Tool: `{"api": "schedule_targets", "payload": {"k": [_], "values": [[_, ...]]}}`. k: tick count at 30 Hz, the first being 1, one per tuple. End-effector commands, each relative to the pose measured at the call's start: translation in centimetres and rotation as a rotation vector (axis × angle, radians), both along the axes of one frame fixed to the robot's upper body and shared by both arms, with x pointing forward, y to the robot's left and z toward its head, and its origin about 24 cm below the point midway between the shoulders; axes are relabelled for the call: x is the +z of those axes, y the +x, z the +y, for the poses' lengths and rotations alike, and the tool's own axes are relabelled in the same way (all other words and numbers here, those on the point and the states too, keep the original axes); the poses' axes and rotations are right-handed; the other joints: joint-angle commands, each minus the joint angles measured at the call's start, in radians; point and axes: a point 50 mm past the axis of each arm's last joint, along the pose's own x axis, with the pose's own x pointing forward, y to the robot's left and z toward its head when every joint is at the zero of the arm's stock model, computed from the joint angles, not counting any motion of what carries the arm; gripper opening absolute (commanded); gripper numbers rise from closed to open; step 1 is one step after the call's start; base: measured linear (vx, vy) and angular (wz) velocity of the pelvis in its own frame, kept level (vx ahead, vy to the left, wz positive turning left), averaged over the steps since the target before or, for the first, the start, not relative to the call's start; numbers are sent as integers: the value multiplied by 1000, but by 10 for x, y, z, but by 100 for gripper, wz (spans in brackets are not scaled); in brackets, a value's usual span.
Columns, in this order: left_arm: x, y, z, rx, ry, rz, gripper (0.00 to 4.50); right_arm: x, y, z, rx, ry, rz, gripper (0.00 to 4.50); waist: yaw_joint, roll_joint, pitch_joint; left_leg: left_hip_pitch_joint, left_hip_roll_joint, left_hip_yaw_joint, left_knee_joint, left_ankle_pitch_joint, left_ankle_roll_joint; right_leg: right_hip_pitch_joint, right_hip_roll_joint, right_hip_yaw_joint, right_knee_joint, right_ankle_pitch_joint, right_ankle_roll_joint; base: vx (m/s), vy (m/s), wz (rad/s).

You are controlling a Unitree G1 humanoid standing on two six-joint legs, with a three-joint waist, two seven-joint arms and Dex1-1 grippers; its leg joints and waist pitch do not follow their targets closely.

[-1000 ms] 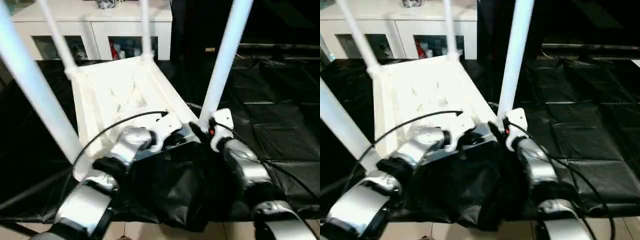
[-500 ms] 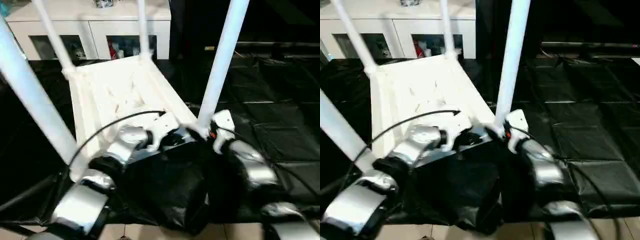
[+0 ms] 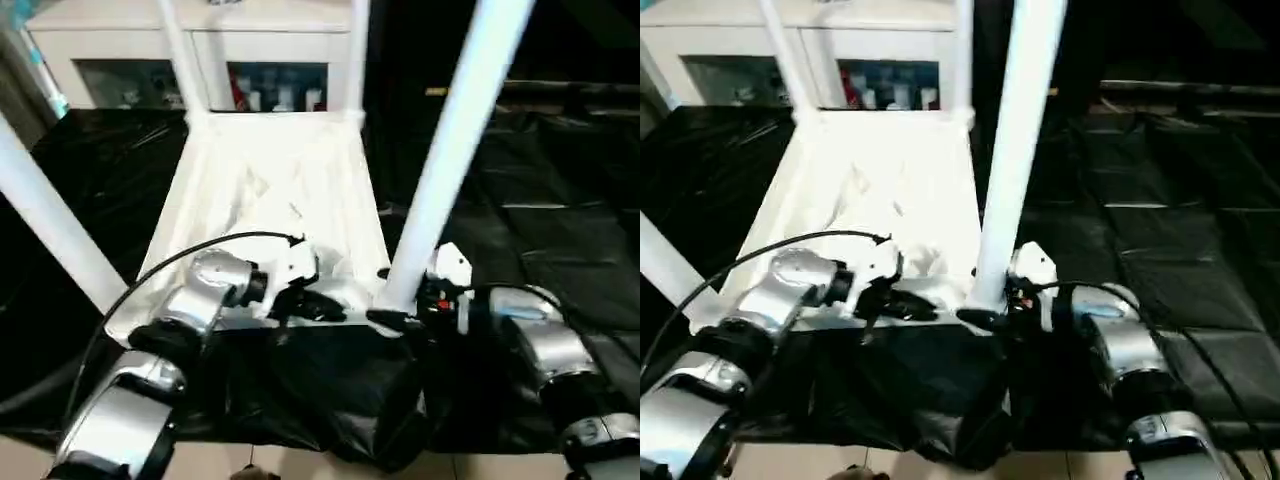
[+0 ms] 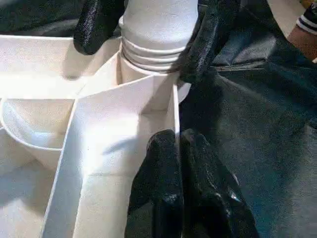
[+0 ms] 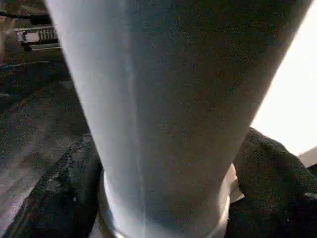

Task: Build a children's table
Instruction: Rotate leg to tighten

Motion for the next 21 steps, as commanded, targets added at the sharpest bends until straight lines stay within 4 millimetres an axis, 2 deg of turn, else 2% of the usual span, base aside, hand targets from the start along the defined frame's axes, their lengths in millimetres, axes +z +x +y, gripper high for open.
{"api": "schedule_targets", "payload": {"k": [1, 4, 8, 10, 13, 14, 15, 17, 19, 20, 21], "values": [[4, -3, -4, -38, -58, 7, 0, 0, 0, -2, -4, -4, 12, 343, 1, -20, -64, 19, 73, -32, -58, -103, 136, 52, -88, 50, -60, -69, -269, 0, 0, 0], [5, -3, -3, -39, -60, 8, 0, 0, -1, -1, 2, 4, 17, 316, 0, -18, -63, 21, 75, -34, -60, -122, 117, 51, -87, 50, -62, -102, -264, 0, 0, 0], [5, -3, -4, -35, -62, 6, 0, -2, -3, 0, 5, 17, 29, 287, 0, -18, -64, 20, 73, -33, -59, -113, 117, 52, -87, 51, -60, -79, -266, 0, 0, 0], [5, 2, -7, 19, -41, -38, 0, -7, -3, 1, -68, 40, 49, 277, 0, -18, -65, 18, 72, -33, -57, -104, 119, 53, -86, 51, -59, -71, -264, 0, 0, 0], [3, 7, -9, 78, -21, -65, 0, -12, 1, 1, -154, 22, 40, 273, -3, -17, -61, 20, 72, -34, -60, -124, 107, 48, -85, 50, -66, -109, -257, 0, 0, 0], [2, 15, -15, 185, -2, -97, 0, -21, 7, 3, -313, -3, 32, 272, -8, -15, -58, 23, 70, -36, -64, -166, 76, 48, -88, 51, -75, -188, -242, 0, 0, 0], [2, 15, -15, 185, -2, -97, 0, -21, 7, 3, -313, -3, 32, 272, -13, -15, -55, 23, 68, -36, -65, -183, 64, 44, -87, 51, -79, -221, -234, 0, 0, 0], [3, 21, -28, 287, -23, -114, 0, -32, 14, 10, -524, 6, 53, 272, -26, -17, -52, 27, 65, -42, -72, -230, 26, 46, -90, 51, -92, -332, -205, 0, 0, 0], [3, 23, -33, 313, -25, -122, 0, -34, 16, 13, -586, 15, 68, 272, -33, -18, -52, 30, 66, -43, -72, -243, 16, 43, -90, 54, -96, -350, -194, 0, 0, 0], [3, 24, -39, 335, -26, -125, 0, -36, 18, 17, -637, 20, 81, 272, -37, -13, -51, 27, 65, -43, -74, -248, 19, 44, -87, 55, -96, -342, -193, 0, 0, 0], [3, 27, -52, 410, -27, -144, 0, -41, 20, 30, -735, 18, 103, 272, -38, -14, -51, 29, 66, -44, -75, -252, 19, 43, -87, 55, -96, -339, -192, 0, 0, 0]]}}
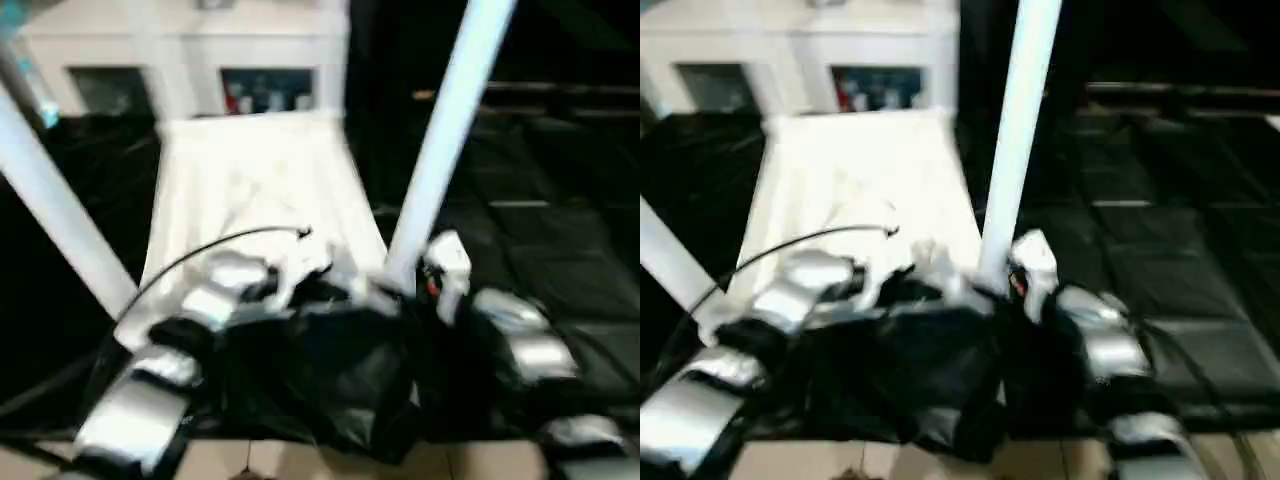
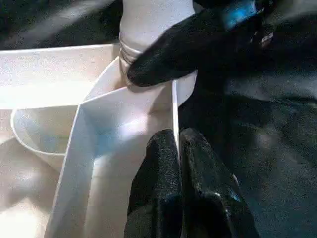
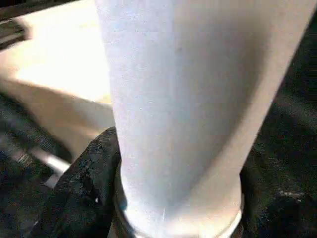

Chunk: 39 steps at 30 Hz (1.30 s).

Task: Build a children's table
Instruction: Rotate leg to tighten

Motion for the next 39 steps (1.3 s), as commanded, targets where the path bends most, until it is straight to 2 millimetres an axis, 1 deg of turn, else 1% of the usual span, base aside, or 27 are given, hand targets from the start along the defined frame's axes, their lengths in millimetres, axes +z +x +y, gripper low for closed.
{"api": "schedule_targets", "payload": {"k": [1, 3, 4, 5, 6, 7, 8, 9, 10, 11, 13, 14, 16, 17, 19, 20, 21, 23, 27, 28, 30, 31, 33, 34, 35, 37, 39], "values": [[8, 7, -23, 119, -54, -43, 0, -24, -5, 20, -110, -15, 133, 272, -7, -14, -48, 21, 65, -43, -83, -265, 16, 29, -85, 53, -100, -353, -191, 0, 0, 0], [8, 7, -33, 138, -55, -52, 0, -24, -4, 36, -106, -27, 119, 272, -6, -14, -50, 24, 63, -43, -81, -272, 13, 31, -89, 53, -104, -371, -187, 0, 0, 0], [8, 7, -36, 136, -54, -52, 0, -23, -3, 40, -99, -34, 110, 272, -6, -14, -47, 24, 62, -43, -82, -279, 15, 31, -89, 53, -108, -384, -183, 0, 0, 0], [8, 6, -39, 127, -55, -52, 0, -22, -3, 44, -85, -49, 93, 272, -8, 0, -49, 29, 63, -42, -84, -292, 12, 28, -86, 53, -112, -375, -179, 0, 0, 0], [8, 6, -39, 125, -56, -54, 0, -21, -3, 46, -79, -56, 82, 272, -10, -4, -49, 26, 62, -43, -84, -289, 15, 32, -85, 52, -110, -359, -180, 0, 0, 0], [8, 6, -41, 113, -59, -54, 0, -17, -2, 47, -56, -71, 44, 272, -8, -2, -51, 27, 63, -42, -85, -285, 21, 33, -85, 53, -108, -334, -185, 0, 0, 0], [9, 5, -41, 91, -62, -50, 0, -12, -1, 44, -34, -57, 2, 327, -9, 4, -53, 25, 64, -43, -85, -280, 24, 36, -86, 53, -105, -309, -191, 0, 0, 0], [10, 5, -41, 84, -62, -48, 0, -10, 0, 43, -30, -43, -3, 327, -9, 3, -54, 24, 64, -43, -85, -276, 28, 38, -86, 52, -105, -295, -195, 0, 0, 0], [10, 5, -39, 68, -60, -45, 0, -6, 0, 39, -21, -4, -13, 343, -8, 3, -55, 23, 64, -42, -84, -267, 35, 40, -86, 52, -103, -271, -202, 0, 0, 0], [9, 5, -38, 64, -58, -43, 0, -5, 1, 38, -16, -4, -16, 343, -8, 5, -55, 21, 65, -42, -84, -258, 43, 42, -87, 52, -100, -249, -210, 0, 0, 0], [7, 3, -30, 13, -45, -24, 0, 1, 0, 28, 60, -20, -46, 367, -8, 5, -56, 19, 65, -42, -83, -248, 57, 46, -86, 51, -97, -225, -218, 0, 0, 0], [7, 3, -30, 13, -45, -24, 0, 1, 0, 28, 60, -20, -46, 377, -9, 4, -57, 17, 65, -42, -81, -237, 64, 48, -87, 51, -95, -208, -224, 0, 0, 0], [5, 1, -23, -26, -31, 0, 0, 4, -2, 21, 132, -35, -56, 377, -9, -1, -59, 14, 65, -40, -79, -207, 78, 51, -88, 50, -90, -171, -237, 0, 0, 0], [1, -2, -10, -82, 5, 27, 0, 5, -10, 11, 290, -72, -43, 377, -5, -5, -60, 13, 64, -40, -76, -188, 92, 56, -88, 48, -89, -154, -241, 0, 0, 0], [0, -3, -6, -97, 14, 32, 0, 5, -12, 9, 326, -82, -39, 377, 2, -4, -61, 10, 67, -36, -72, -151, 123, 57, -86, 46, -81, -102, -250, 0, 0, 0], [-1, -4, -2, -113, 21, 41, 0, 5, -15, 6, 373, -84, -33, 377, 2, -9, -62, 9, 71, -35, -72, -135, 134, 54, -86, 45, -77, -80, -260, 0, 0, 0], [0, -6, 3, -148, 25, 49, 0, 7, -17, 1, 419, -80, -26, 377, 4, -7, -62, 11, 72, -35, -72, -137, 135, 54, -87, 45, -76, -82, -266, 0, 0, 0], [1, -10, 12, -207, 25, 66, 0, 11, -20, -6, 483, -66, -14, 377, 8, -15, -61, 9, 72, -34, -71, -147, 138, 54, -89, 44, -77, -110, -268, 0, 0, 0], [2, -16, 21, -294, 22, 77, 0, 16, -23, -13, 547, -58, -8, 377, 10, -11, -57, 13, 77, -36, -77, -175, 119, 47, -88, 45, -81, -168, -265, 0, 0, 0], [3, -18, 23, -317, 18, 81, 0, 16, -23, -15, 562, -66, -11, 377, 13, -8, -59, 18, 80, -35, -77, -177, 109, 45, -89, 47, -80, -162, -268, 0, 0, 0], [4, -20, 27, -345, 11, 94, 0, 17, -25, -18, 586, -76, -10, 377, 19, -8, -59, 19, 81, -35, -78, -164, 103, 44, -88, 48, -76, -131, -273, 0, 0, 0], [4, -23, 29, -365, 7, 105, 0, 17, -26, -19, 600, -76, -4, 377, 24, -11, -60, 19, 82, -33, -77, -145, 106, 45, -89, 49, -72, -105, -275, 0, 0, 0], [4, -24, 30, -378, 5, 111, 0, 17, -26, -20, 608, -74, 0, 377, 30, -11, -61, 17, 79, -32, -75, -127, 111, 45, -89, 49, -68, -81, -279, 0, 0, 0], [5, -25, 32, -389, 5, 115, 0, 17, -27, -20, 616, -69, 6, 377, 32, -11, -62, 18, 80, -32, -74, -124, 111, 45, -91, 49, -68, -79, -278, 0, 0, 0], [5, -25, 32, -389, 5, 115, 0, 17, -27, -20, 616, -69, 6, 362, 33, -13, -62, 15, 78, -32, -73, -112, 115, 48, -92, 49, -66, -70, -276, 0, 0, 0], [5, -27, 34, -404, 5, 120, 0, 16, -29, -21, 641, -70, 20, 344, 32, -14, -64, 14, 77, -31, -71, -106, 118, 48, -91, 49, -64, -55, -278, 0, 0, 0], [6, -27, 34, -406, 3, 119, 0, 15, -30, -21, 651, -74, 26, 341, 34, -13, -67, 11, 76, -32, -67, -85, 128, 48, -90, 48, -59, -30, -278, 0, 0, 0]]}}
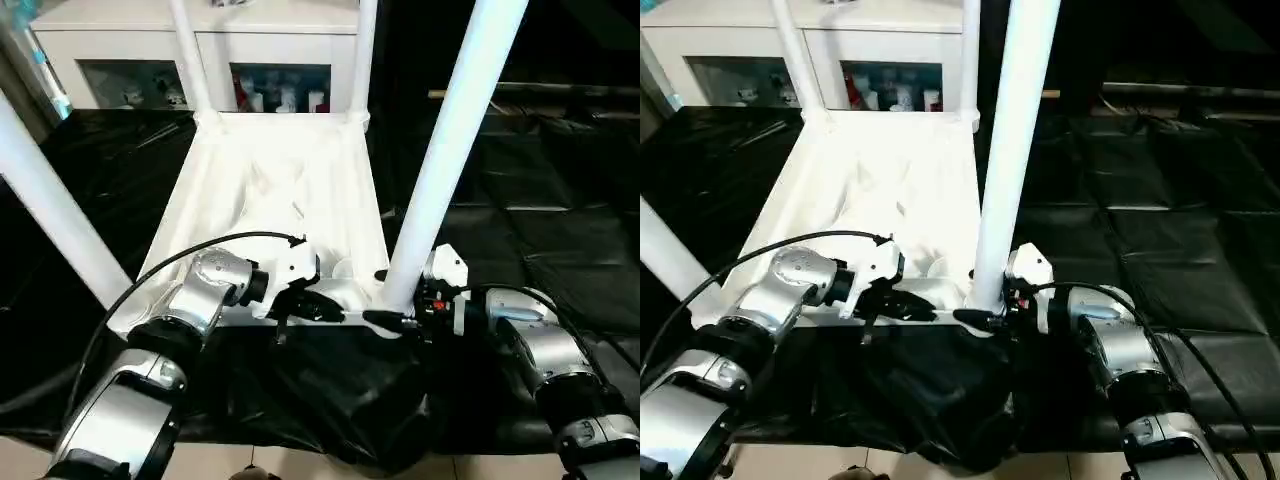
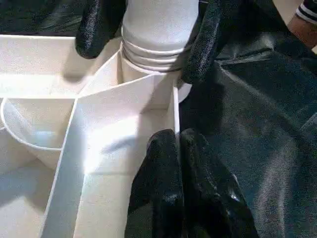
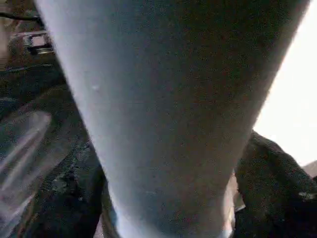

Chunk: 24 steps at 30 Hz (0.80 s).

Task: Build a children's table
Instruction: Rotate leg to tighten

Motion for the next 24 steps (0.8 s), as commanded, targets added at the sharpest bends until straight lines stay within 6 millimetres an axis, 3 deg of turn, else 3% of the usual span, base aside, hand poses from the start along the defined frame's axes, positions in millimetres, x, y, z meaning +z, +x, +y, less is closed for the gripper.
{"api": "schedule_targets", "payload": {"k": [1, 5, 9, 10, 13, 14, 16, 17, 18, 19, 20, 22, 24], "values": [[0, -6, -5, -80, -8, 23, 0, -2, -3, -5, -3, -12, 12, 326, -1, -16, -73, 19, 76, -34, -55, -66, 129, 50, -88, 51, -43, 0, -281, 0, 0, 0], [0, -6, -6, -70, -14, 21, 0, -2, -2, -4, -12, 7, 16, 285, -2, -15, -69, 19, 76, -33, -55, -84, 132, 47, -87, 49, -47, -30, -279, 0, 0, 0], [-2, -1, -10, 7, -5, 0, 0, -5, 1, -4, -98, 29, 33, 278, -2, -14, -67, 20, 76, -33, -57, -97, 120, 45, -86, 50, -51, -56, -274, 0, 0, 0], [-4, 7, -15, 114, 0, -30, 0, -15, 6, -4, -227, -8, 45, 277, -6, -14, -66, 20, 75, -33, -57, -111, 109, 43, -84, 50, -52, -79, -270, 0, 0, 0], [-5, 13, -22, 198, -5, -49, 0, -23, 12, -5, -354, -43, 54, 276, -13, -17, -58, 24, 69, -36, -63, -185, 59, 40, -89, 51, -71, -213, -246, 0, 0, 0], [-5, 17, -30, 257, -7, -68, 0, -28, 17, -3, -487, -32, 72, 276, -18, -16, -52, 31, 69, -39, -67, -242, 27, 36, -91, 53, -85, -336, -213, 0, 0, 0], [-5, 19, -38, 295, -15, -72, 0, -31, 20, 0, -570, -23, 82, 275, -28, -17, -49, 30, 68, -46, -73, -280, 3, 39, -91, 52, -91, -413, -183, 0, 0, 0], [-4, 22, -47, 345, -24, -77, 0, -34, 23, 5, -654, -27, 84, 275, -37, -18, -48, 34, 68, -47, -76, -300, -7, 34, -90, 52, -95, -430, -177, 0, 0, 0], [-4, 23, -51, 366, -27, -80, 0, -34, 25, 8, -681, -32, 82, 275, -39, -11, -46, 38, 67, -48, -76, -319, -10, 31, -90, 52, -99, -446, -176, 0, 0, 0], [-4, 23, -51, 366, -27, -80, 0, -34, 25, 8, -681, -32, 82, 275, -45, -14, -45, 39, 65, -47, -75, -334, -14, 29, -88, 52, -102, -461, -171, 0, 0, 0], [-3, 26, -61, 423, -34, -92, 0, -36, 28, 18, -744, -46, 76, 275, -47, -5, -48, 39, 63, -50, -75, -330, -12, 30, -91, 55, -102, -454, -168, 0, 0, 0], [-2, 27, -71, 452, -35, -105, 0, -36, 31, 32, -773, -52, 69, 275, -55, -12, -50, 38, 63, -49, -76, -322, -11, 32, -86, 54, -100, -412, -177, 0, 0, 0], [-1, 27, -76, 458, -35, -119, 0, -37, 31, 42, -772, -59, 64, 275, -54, -9, -55, 37, 63, -47, -75, -298, 3, 36, -86, 55, -97, -353, -187, 0, 0, 0]]}}
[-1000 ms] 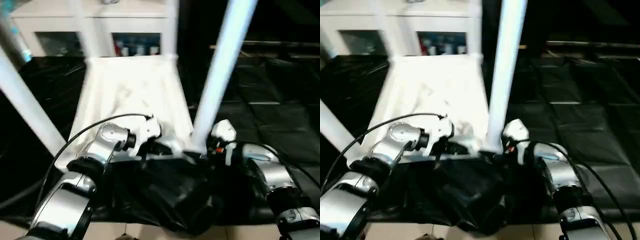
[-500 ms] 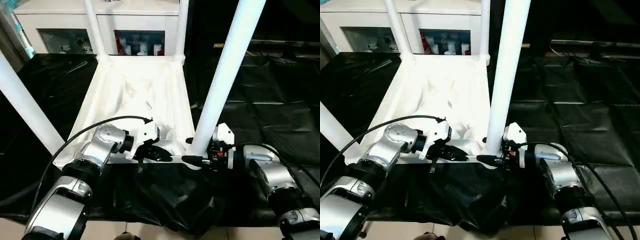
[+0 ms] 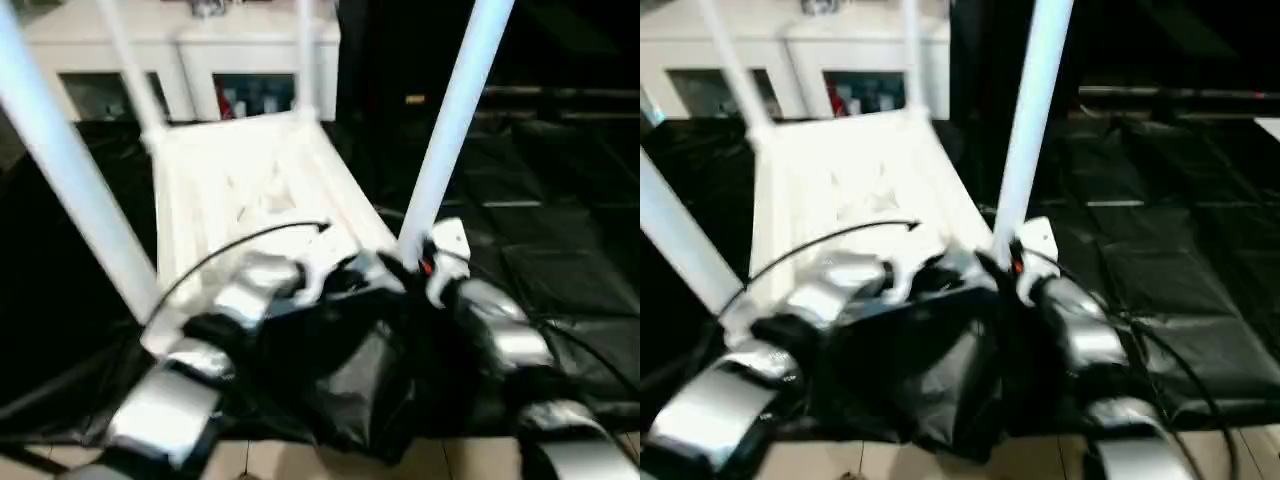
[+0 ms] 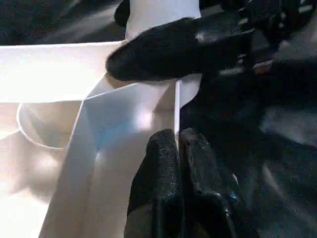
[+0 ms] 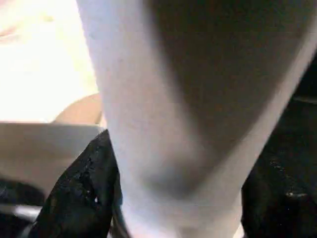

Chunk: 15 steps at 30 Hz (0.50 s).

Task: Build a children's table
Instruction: Rotate leg to tighten

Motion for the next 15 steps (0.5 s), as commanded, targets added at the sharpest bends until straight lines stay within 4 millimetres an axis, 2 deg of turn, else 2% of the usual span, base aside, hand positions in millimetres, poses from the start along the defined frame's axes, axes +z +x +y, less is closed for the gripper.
{"api": "schedule_targets", "payload": {"k": [1, 3, 4, 5, 6, 8, 10, 11, 15], "values": [[7, 2, -15, 13, -19, -37, 0, -22, -11, 27, 92, -65, 89, 275, -2, -10, -54, 16, 65, -44, -80, -270, 22, 26, -86, 53, -95, -301, -202, 0, 0, 0], [7, 1, -17, -1, -12, -45, 0, -22, -12, 34, 126, -90, 75, 275, -1, -9, -55, 12, 63, -42, -77, -236, 44, 31, -87, 52, -90, -250, -215, 0, 0, 0], [6, 0, -18, -9, -13, -43, 0, -22, -13, 36, 151, -89, 72, 310, -1, -9, -56, 11, 63, -41, -77, -225, 56, 33, -87, 51, -89, -237, -220, 0, 0, 0], [6, 0, -17, -11, -16, -38, 0, -21, -14, 37, 164, -86, 69, 331, -1, -9, -56, 11, 63, -41, -77, -225, 59, 33, -87, 51, -90, -237, -221, 0, 0, 0], [5, -1, -14, -39, -18, -28, 0, -16, -14, 37, 207, -57, 37, 345, -1, -14, -54, 11, 63, -40, -77, -232, 62, 32, -87, 50, -92, -256, -220, 0, 0, 0], [5, -2, -12, -54, -14, -22, 0, -13, -13, 36, 227, -41, 19, 355, 0, -10, -54, 11, 64, -42, -78, -241, 63, 33, -89, 50, -94, -294, -211, 0, 0, 0], [4, -2, -7, -75, -7, -12, 0, -7, -13, 32, 263, -24, -7, 365, 0, -10, -55, 11, 66, -43, -78, -243, 65, 33, -89, 50, -93, -287, -211, 0, 0, 0], [3, -3, 0, -107, 7, 2, 0, 0, -14, 25, 341, -16, -32, 379, 0, -11, -55, 10, 66, -42, -79, -237, 71, 35, -88, 50, -92, -267, -216, 0, 0, 0], [2, -7, 13, -211, 25, 21, 0, 6, -21, 10, 516, -70, -47, 379, 7, -10, -60, 5, 69, -38, -73, -174, 104, 42, -86, 47, -78, -143, -246, 0, 0, 0]]}}
